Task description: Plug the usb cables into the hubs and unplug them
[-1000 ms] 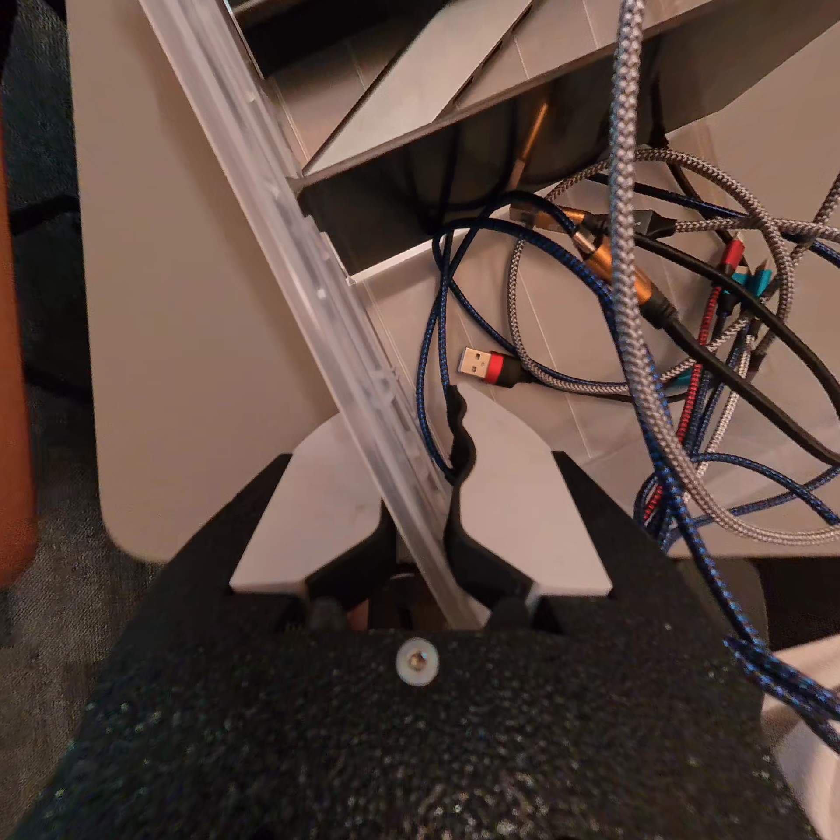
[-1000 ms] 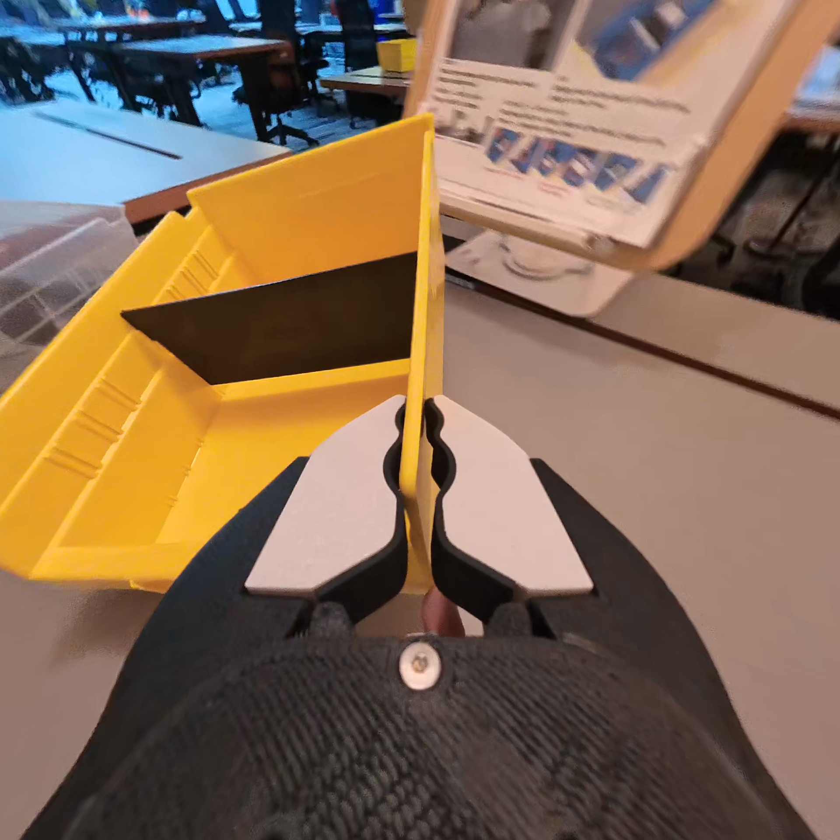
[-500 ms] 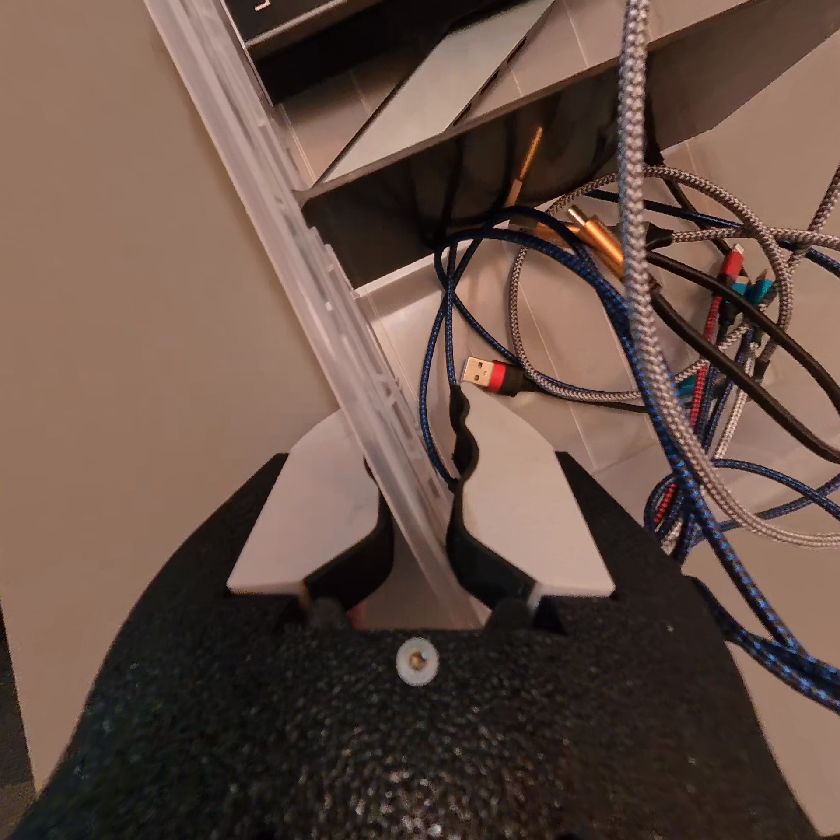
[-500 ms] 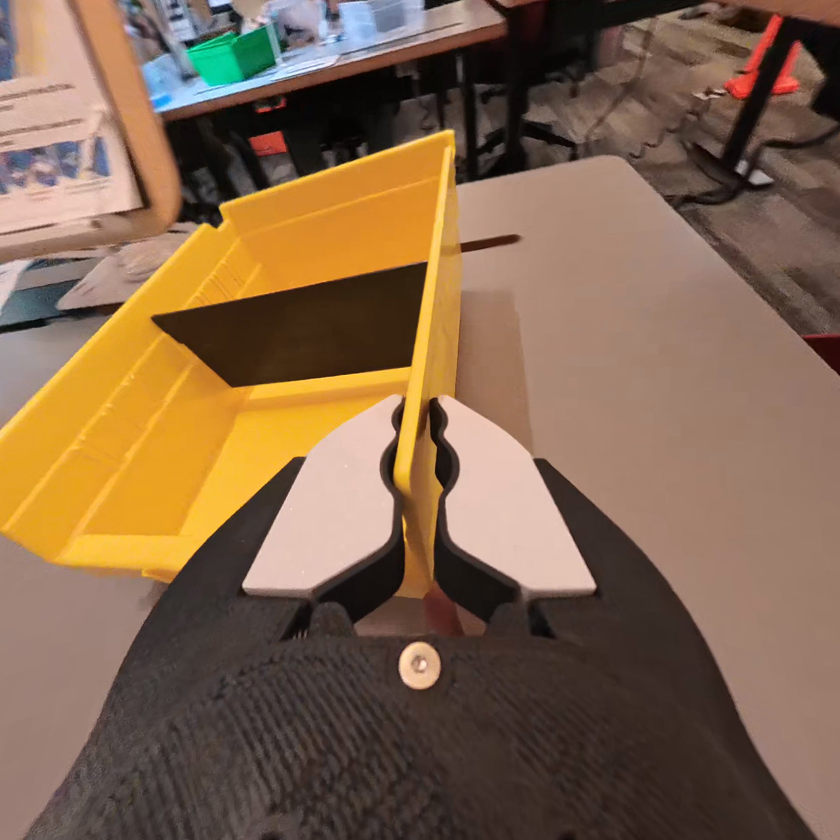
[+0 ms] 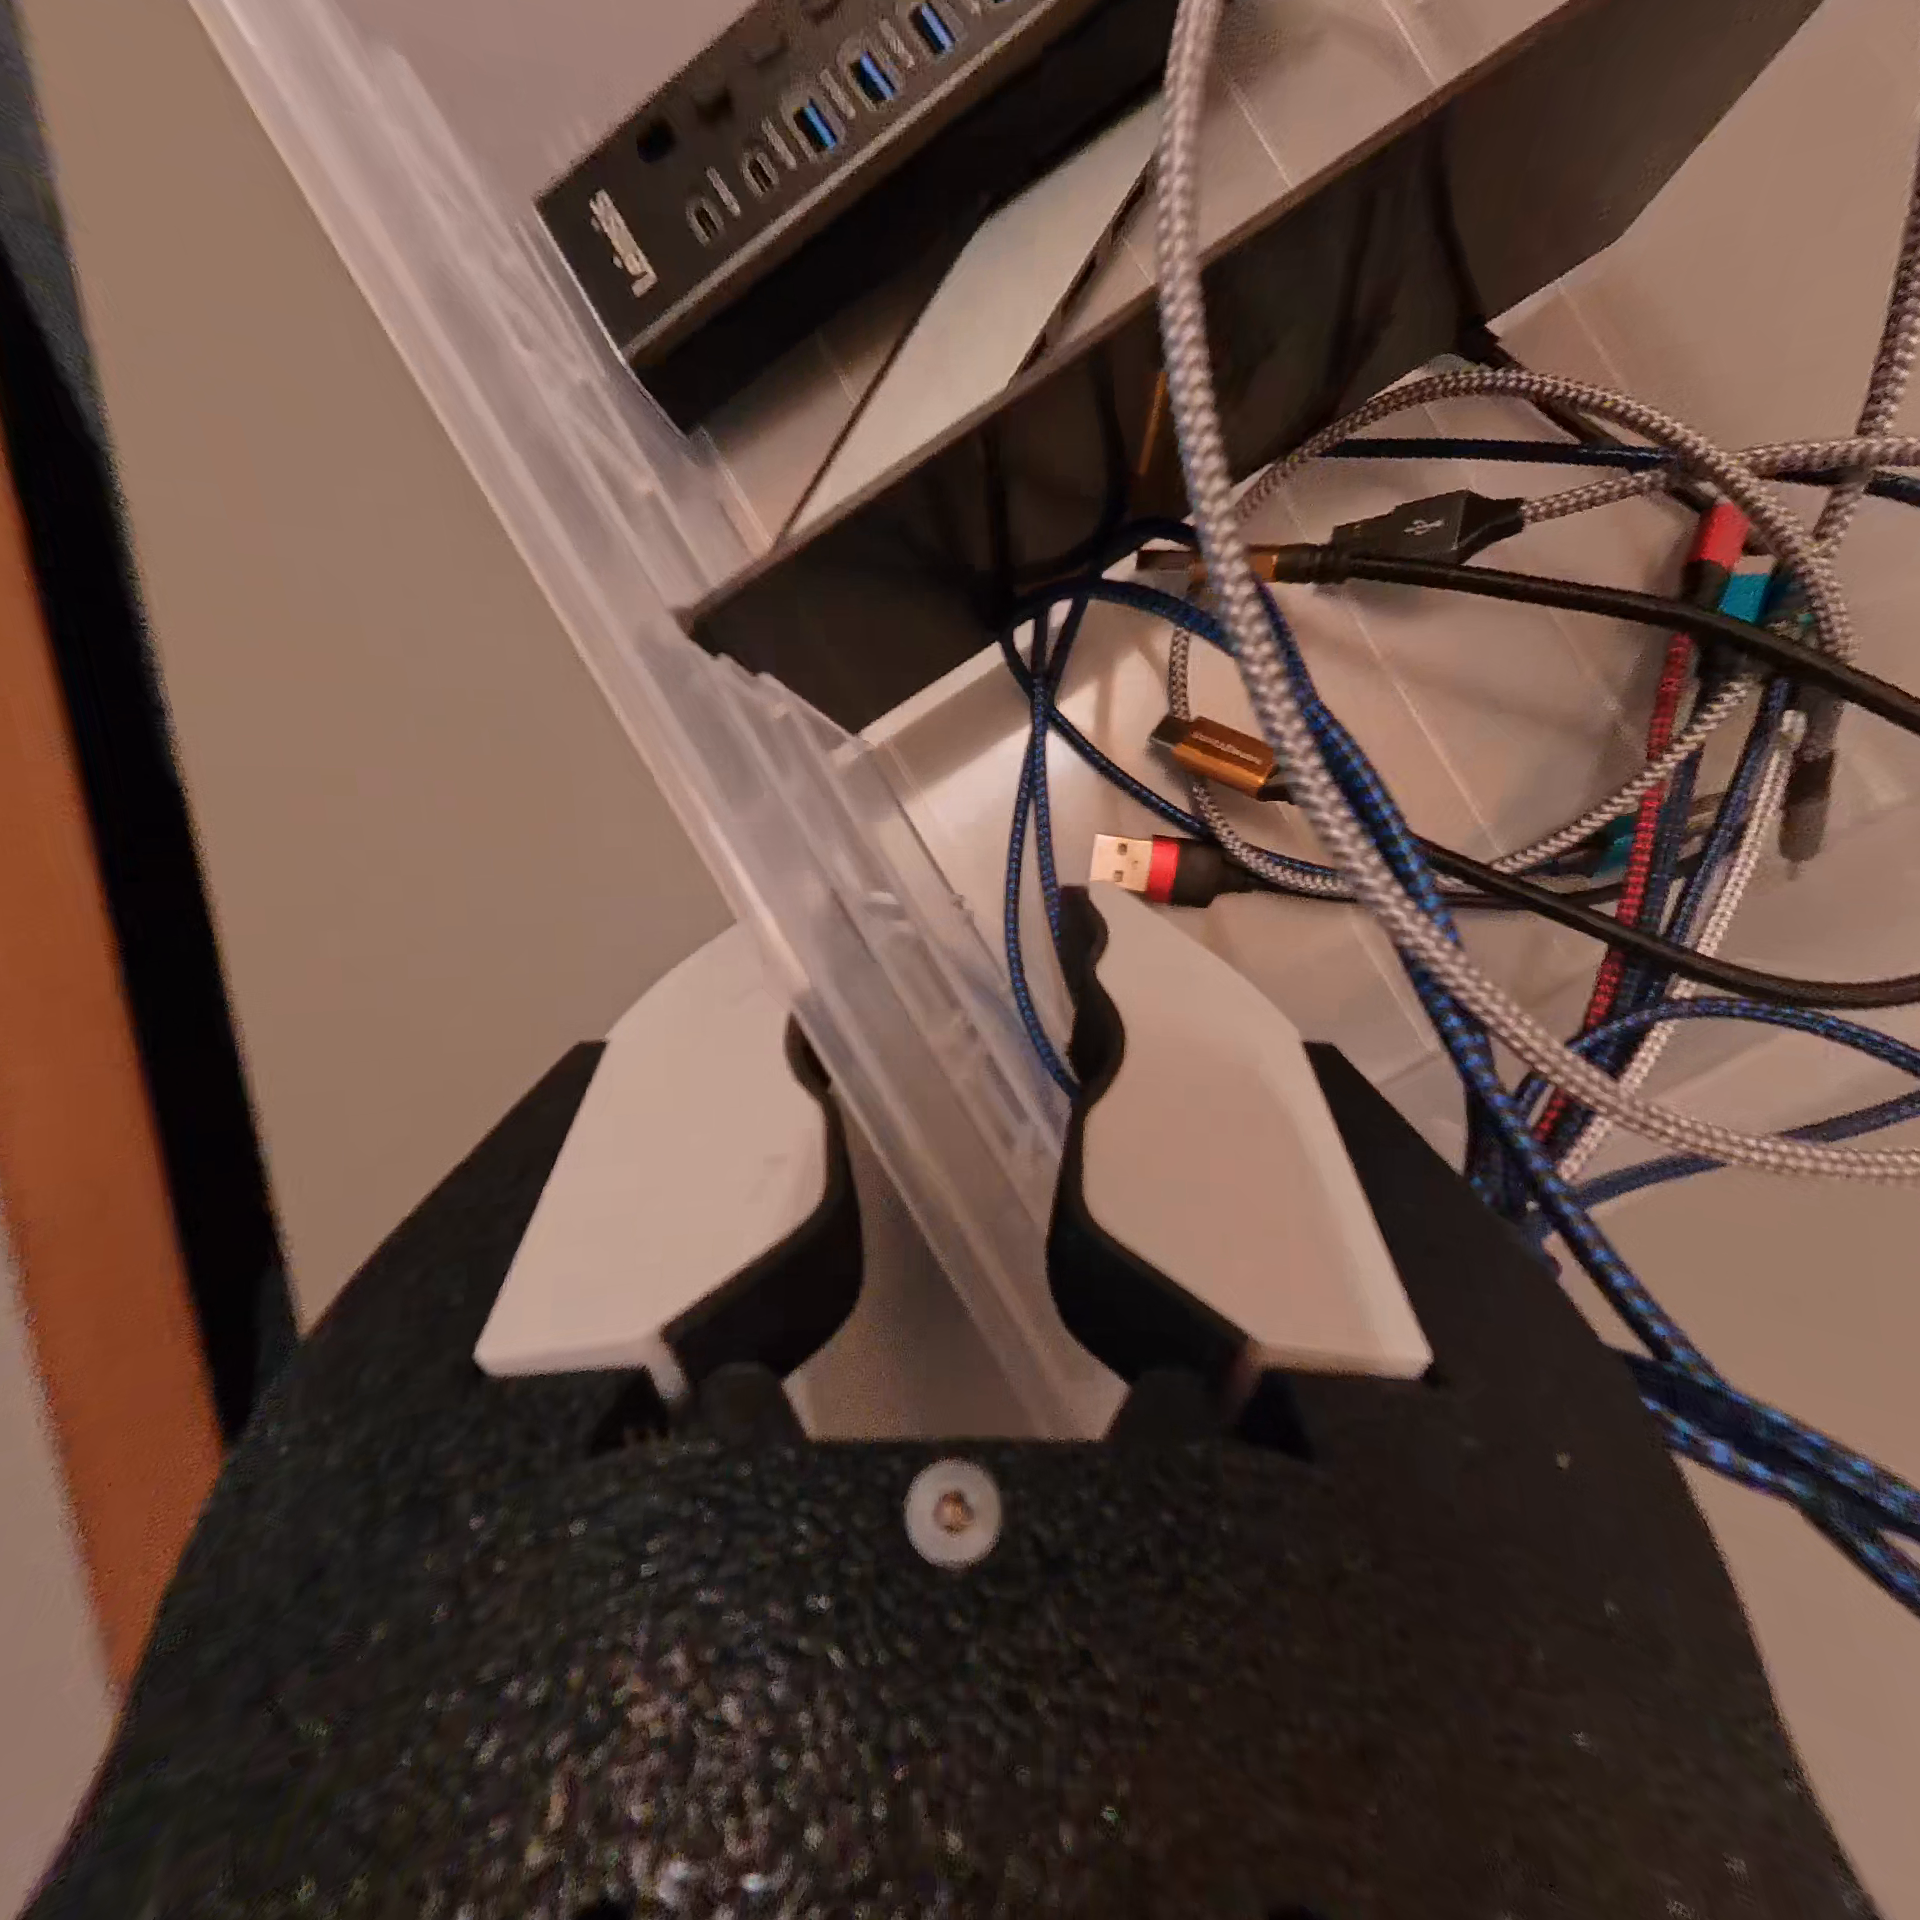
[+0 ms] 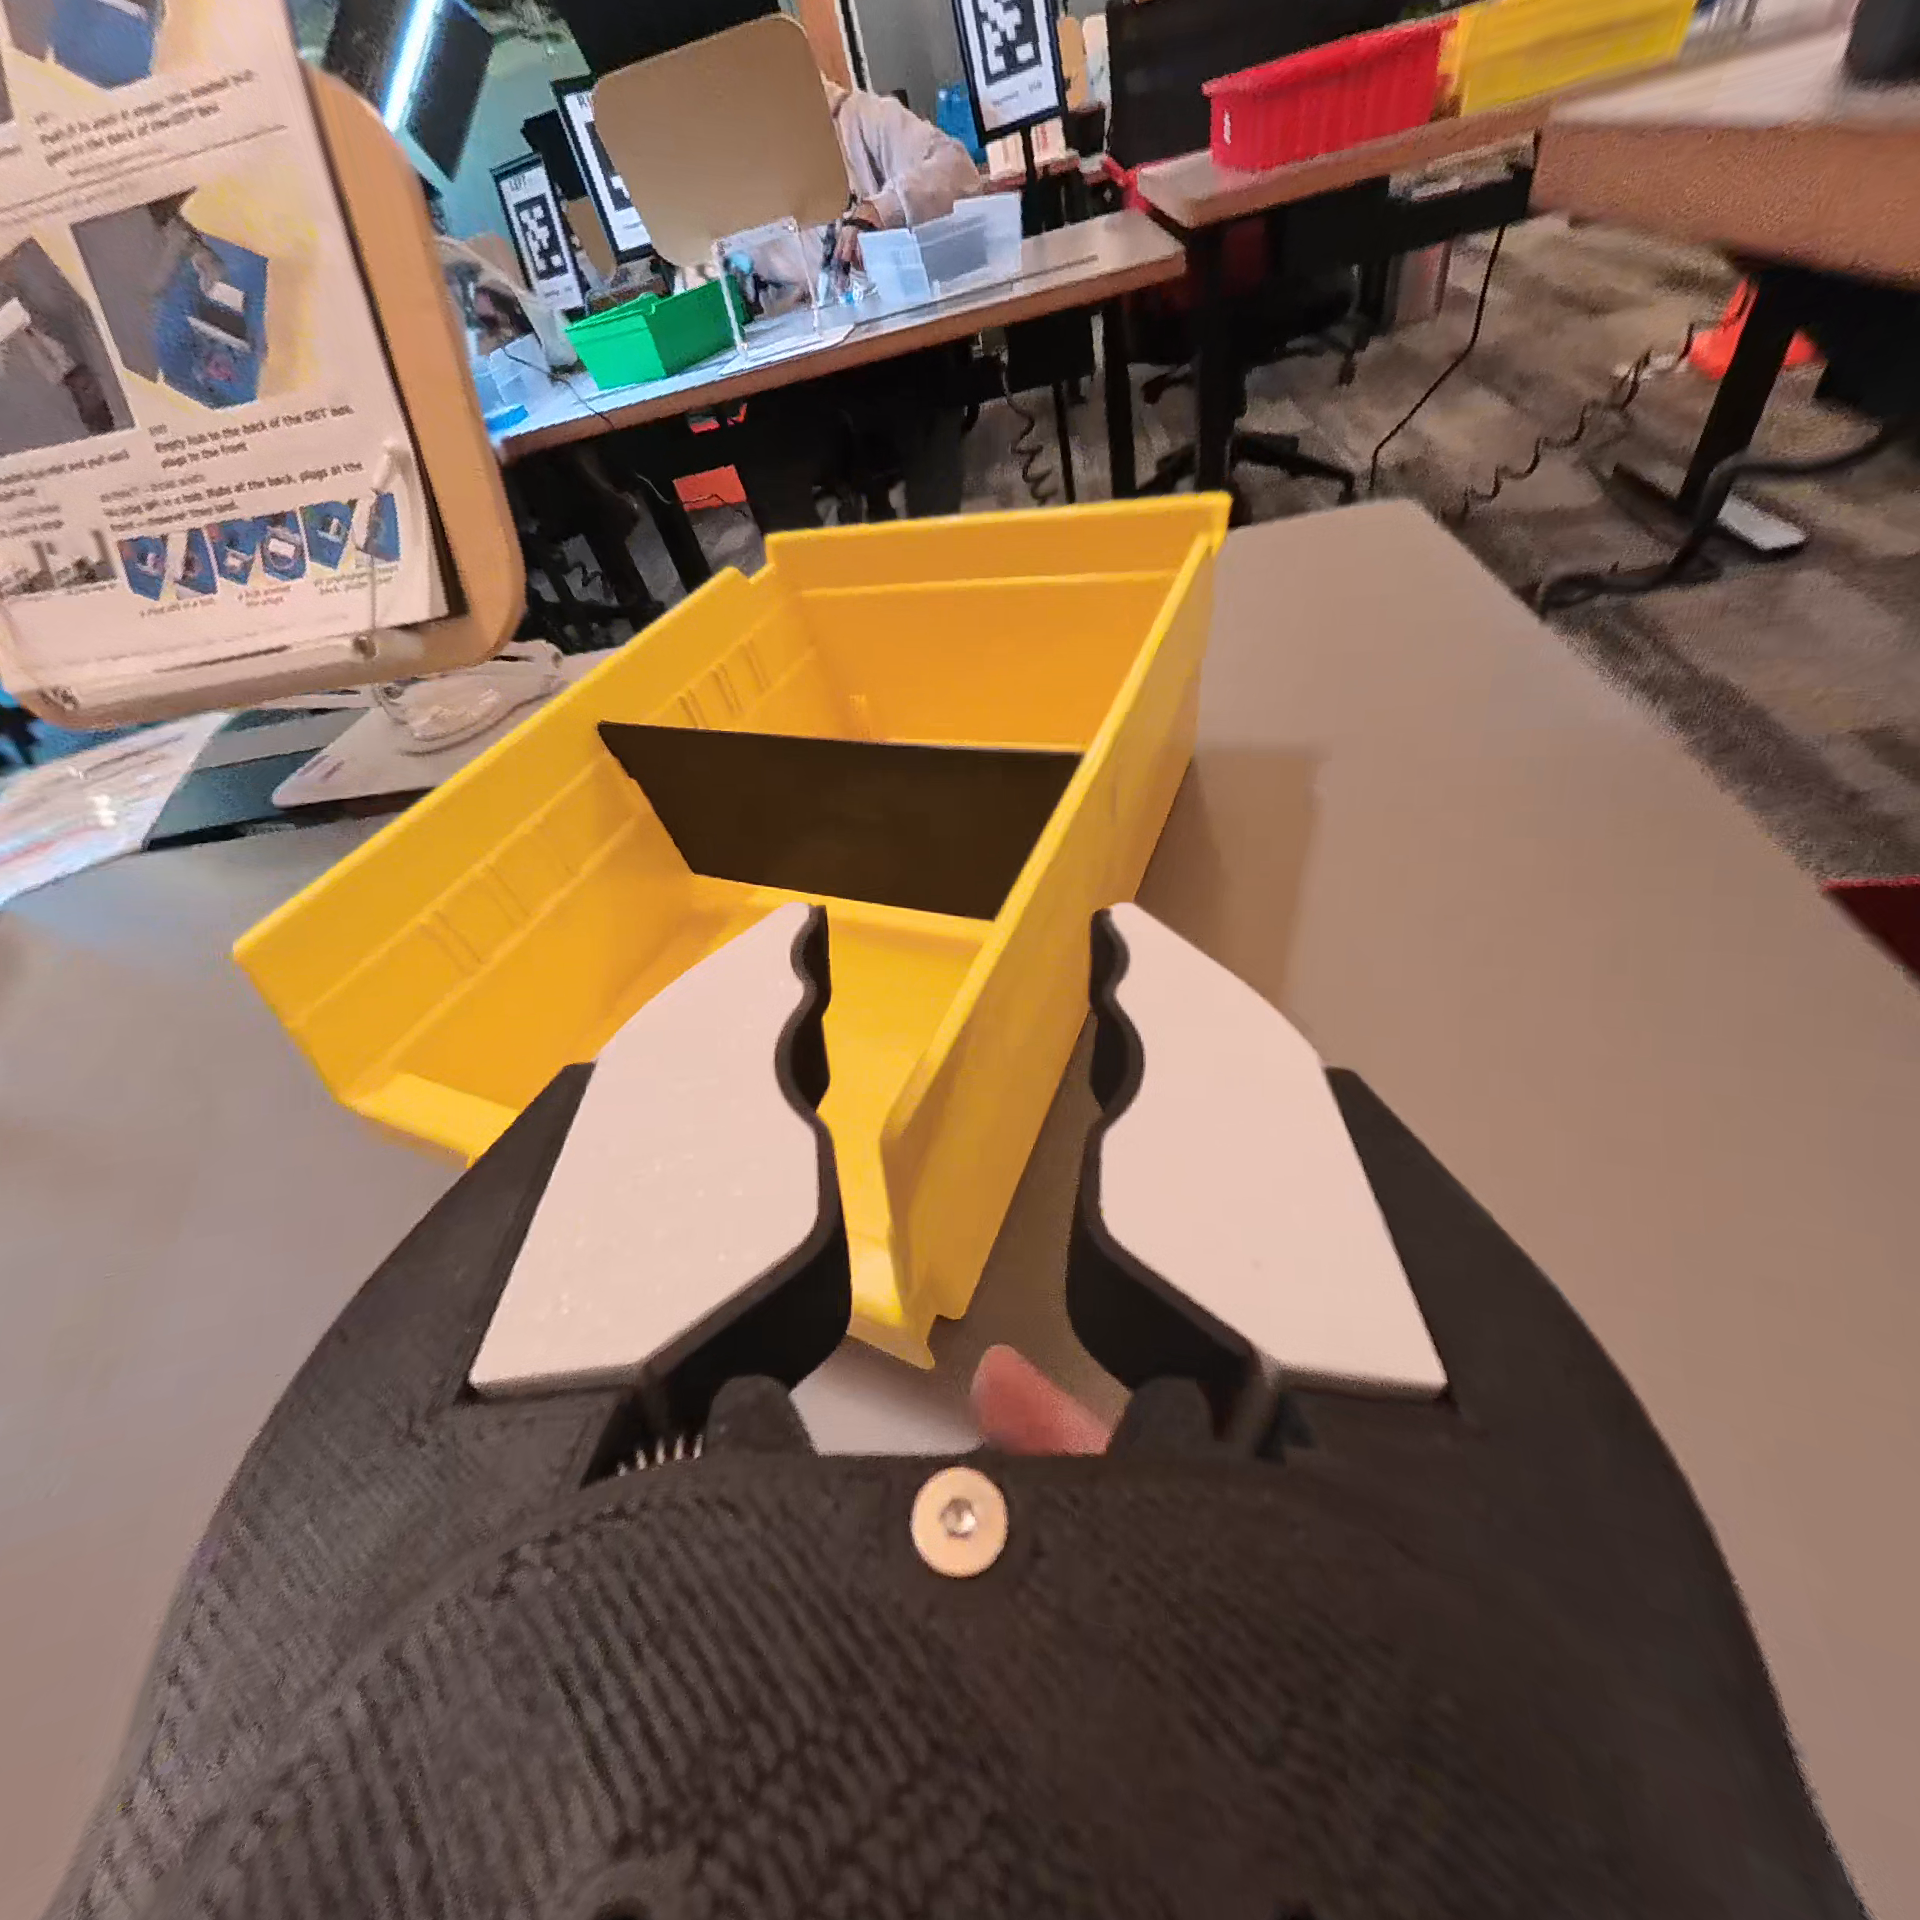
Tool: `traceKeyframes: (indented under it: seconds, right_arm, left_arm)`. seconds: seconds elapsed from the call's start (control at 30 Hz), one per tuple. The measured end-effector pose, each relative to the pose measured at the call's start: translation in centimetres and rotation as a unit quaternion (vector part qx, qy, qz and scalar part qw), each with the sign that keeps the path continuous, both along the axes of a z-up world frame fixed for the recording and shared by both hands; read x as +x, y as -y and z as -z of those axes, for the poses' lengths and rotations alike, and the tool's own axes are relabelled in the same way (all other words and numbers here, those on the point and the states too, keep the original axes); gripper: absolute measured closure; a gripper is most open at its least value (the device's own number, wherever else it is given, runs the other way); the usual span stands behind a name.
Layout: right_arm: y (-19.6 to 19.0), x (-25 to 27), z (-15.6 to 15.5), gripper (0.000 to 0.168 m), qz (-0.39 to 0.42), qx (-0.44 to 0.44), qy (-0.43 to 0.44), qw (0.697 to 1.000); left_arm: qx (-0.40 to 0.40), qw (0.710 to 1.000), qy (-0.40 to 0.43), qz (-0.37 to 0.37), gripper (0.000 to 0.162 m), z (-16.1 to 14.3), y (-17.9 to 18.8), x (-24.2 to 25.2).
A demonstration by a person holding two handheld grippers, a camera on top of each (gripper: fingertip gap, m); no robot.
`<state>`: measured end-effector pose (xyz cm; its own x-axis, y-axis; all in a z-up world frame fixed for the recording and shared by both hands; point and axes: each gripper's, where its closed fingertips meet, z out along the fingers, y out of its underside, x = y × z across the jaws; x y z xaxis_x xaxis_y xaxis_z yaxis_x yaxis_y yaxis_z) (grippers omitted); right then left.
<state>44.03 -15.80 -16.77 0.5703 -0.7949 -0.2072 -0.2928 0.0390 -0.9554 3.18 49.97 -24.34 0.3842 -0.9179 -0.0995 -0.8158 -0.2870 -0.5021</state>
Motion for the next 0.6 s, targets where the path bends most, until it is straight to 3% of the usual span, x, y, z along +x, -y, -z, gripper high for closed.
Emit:
traceKeyframes:
  seconds: [0.17, 0.3, 0.47, 0.6]
  right_arm:
    - [-1.0, -1.9, -3.3, 0.111, -0.009, -0.076, 0.08, 0.994]
    - [-5.5, -5.2, -4.8, 0.11, -0.102, -0.091, 0.128, 0.982]
    - [-11.3, -10.0, -2.7, 0.099, -0.241, -0.157, 0.13, 0.949]
    - [-13.6, -12.0, -0.9, 0.096, -0.281, -0.228, 0.159, 0.919]
  left_arm:
    - [0.034, 0.998, -0.038, 0.029, 0.11, -1.6, -0.1, -0.4]
    - [0.033, 0.997, -0.038, 0.053, 0.102, -2.8, 0.4, -0.7]
    - [0.046, 0.995, -0.001, 0.086, 0.103, -4.5, 1.1, -0.7]
    - [0.076, 0.99, 0.028, 0.112, 0.104, -6.5, 1.0, -0.5]
